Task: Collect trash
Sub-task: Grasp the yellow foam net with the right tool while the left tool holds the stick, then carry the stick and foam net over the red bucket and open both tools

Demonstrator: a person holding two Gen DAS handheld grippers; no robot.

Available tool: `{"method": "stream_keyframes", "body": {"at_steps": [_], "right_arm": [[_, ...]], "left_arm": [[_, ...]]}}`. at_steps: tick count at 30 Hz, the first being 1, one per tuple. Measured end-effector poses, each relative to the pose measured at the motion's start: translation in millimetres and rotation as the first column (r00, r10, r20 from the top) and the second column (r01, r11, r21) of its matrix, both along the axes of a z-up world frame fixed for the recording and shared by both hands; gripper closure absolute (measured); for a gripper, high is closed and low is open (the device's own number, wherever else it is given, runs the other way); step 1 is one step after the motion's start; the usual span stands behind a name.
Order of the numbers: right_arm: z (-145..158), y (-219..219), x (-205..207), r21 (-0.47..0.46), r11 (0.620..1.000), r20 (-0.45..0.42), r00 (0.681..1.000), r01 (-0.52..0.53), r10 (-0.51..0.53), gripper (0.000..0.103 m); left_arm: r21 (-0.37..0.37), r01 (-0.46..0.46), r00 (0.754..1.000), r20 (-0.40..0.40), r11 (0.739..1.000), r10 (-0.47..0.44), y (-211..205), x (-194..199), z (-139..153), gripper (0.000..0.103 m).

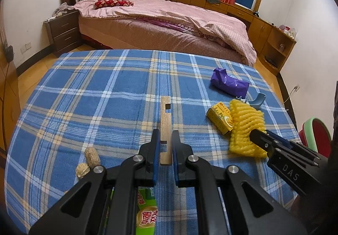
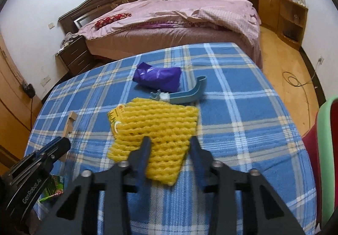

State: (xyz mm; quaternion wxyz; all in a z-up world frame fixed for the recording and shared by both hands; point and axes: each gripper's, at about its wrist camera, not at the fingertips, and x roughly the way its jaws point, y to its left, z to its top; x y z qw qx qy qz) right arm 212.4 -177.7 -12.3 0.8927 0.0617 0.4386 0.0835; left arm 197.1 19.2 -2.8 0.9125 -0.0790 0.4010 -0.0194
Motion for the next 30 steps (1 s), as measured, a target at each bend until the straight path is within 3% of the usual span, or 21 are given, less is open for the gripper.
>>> {"method": "stream_keyframes", "body": {"at_steps": [3,6,14,30], "right_arm": [[2.6,-0.8,-2.7,0.009,1.0,0.01,1.0,-0.004,0.004,0.083],[7.7,-3.4,-9.5,0.025,1.0,0.027,1.0,-0.009,0.008,0.086],[31.6,-22.4,-42.2,0.066,0.998,0.091,0.996,0.019,-0.025,0.086],[62.8,-98.9,-109.8,0.129,0.976,0.161,0.968,0.175,-0.195,0.086]], "left_arm": [[0.001,0.003,1.0,0.003,1.0,-0.003,-0.5,0.0,0.6,0.093],[0.001,0.006,1.0,0.006,1.0,-0.006,-1.2,-1.0,1.4,0.093],[0.001,0.037,0.999,0.023,0.999,-0.037,-11.8,-9.4,10.7,0.093],[0.009,0.166,0.984,0.06,0.986,-0.167,-63.9,-40.1,40.9,0.093]]}}
